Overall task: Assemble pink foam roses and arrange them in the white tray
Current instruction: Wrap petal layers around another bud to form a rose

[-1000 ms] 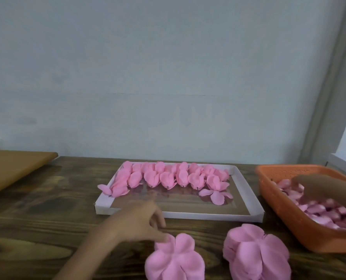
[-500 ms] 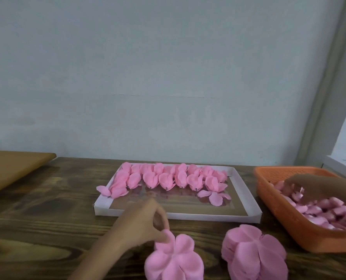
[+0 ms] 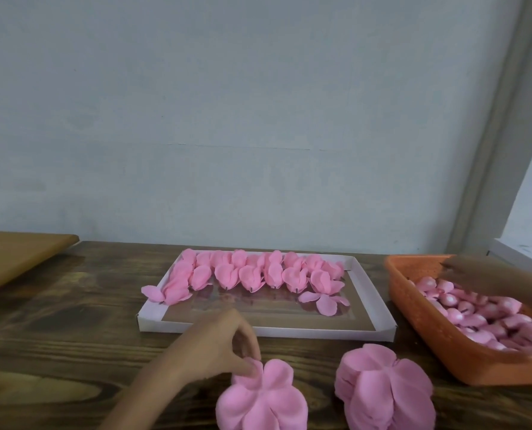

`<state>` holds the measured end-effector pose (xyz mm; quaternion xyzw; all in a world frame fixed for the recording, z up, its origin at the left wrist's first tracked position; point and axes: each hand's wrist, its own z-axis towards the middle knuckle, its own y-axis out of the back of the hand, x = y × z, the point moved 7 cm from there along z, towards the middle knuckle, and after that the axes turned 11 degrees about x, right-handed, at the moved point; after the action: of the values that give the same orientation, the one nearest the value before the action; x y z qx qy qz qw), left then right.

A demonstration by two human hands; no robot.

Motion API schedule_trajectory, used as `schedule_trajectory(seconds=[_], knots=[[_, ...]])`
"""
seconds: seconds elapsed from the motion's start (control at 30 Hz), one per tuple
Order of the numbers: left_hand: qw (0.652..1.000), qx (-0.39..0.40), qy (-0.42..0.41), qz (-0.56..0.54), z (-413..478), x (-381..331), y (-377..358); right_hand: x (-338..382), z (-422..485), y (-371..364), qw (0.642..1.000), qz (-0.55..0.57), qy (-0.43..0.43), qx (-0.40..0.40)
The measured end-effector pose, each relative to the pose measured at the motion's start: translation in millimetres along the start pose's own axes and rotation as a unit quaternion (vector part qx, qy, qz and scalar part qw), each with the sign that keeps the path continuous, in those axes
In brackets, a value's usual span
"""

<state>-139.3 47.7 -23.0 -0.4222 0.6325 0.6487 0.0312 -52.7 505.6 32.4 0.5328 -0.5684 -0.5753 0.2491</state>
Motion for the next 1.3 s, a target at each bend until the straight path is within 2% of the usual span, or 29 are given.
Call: schedule_trajectory(seconds=[0.17, 0.27, 0.4, 0.47, 0.67, 0.8, 0.97, 1.07, 1.13, 1.2, 1.23, 1.3], knots=[[1.0, -0.015, 0.003, -0.016, -2.9, 4.1, 4.0, -5.0, 3.4, -4.5, 0.994, 0.075, -0.07, 0.029], [1.0, -0.006, -0.003, -0.021, -3.7, 5.3, 4.6, -7.1, 1.6, 5.6, 0.982, 0.157, -0.1, -0.028], [1.0, -0.011, -0.01, -0.017, -5.0, 6.3, 4.2, -15.7, 1.2, 32.2, 0.945, 0.242, -0.11, -0.189], [1.0, -0.008, -0.015, -0.025, -5.0, 6.4, 3.7, -19.5, 3.9, 39.1, 0.933, 0.271, -0.109, -0.212], [0.996, 0.011, -0.033, -0.085, -6.6, 7.2, 4.7, -20.0, 1.5, 32.6, 0.951, 0.256, -0.155, -0.075], [0.996, 0.007, -0.054, -0.077, -8.8, 5.6, 7.0, -16.5, -10.8, 23.6, 0.939, 0.306, -0.125, -0.096], [0.997, -0.023, -0.044, -0.065, -9.3, 10.3, 14.6, -12.5, -26.4, 19.1, 0.947, 0.278, -0.12, -0.109], [0.991, -0.011, -0.039, -0.131, -8.2, 14.4, 14.0, -8.7, -30.1, 16.8, 0.951, 0.274, -0.116, -0.086], [0.975, -0.009, -0.047, -0.216, -8.5, 16.5, 12.6, -11.1, -31.3, 21.0, 0.932, 0.321, -0.12, -0.114], [0.943, -0.028, -0.054, -0.328, -7.6, 17.9, 11.8, -9.3, -35.7, 33.6, 0.897, 0.394, -0.104, -0.171], [0.914, -0.042, -0.061, -0.399, -5.9, 17.2, 11.8, -1.8, -40.4, 42.6, 0.868, 0.448, -0.074, -0.199], [0.857, -0.078, -0.075, -0.503, -0.5, 14.4, 16.3, 26.9, -54.0, 64.2, 0.784, 0.575, 0.017, -0.234]])
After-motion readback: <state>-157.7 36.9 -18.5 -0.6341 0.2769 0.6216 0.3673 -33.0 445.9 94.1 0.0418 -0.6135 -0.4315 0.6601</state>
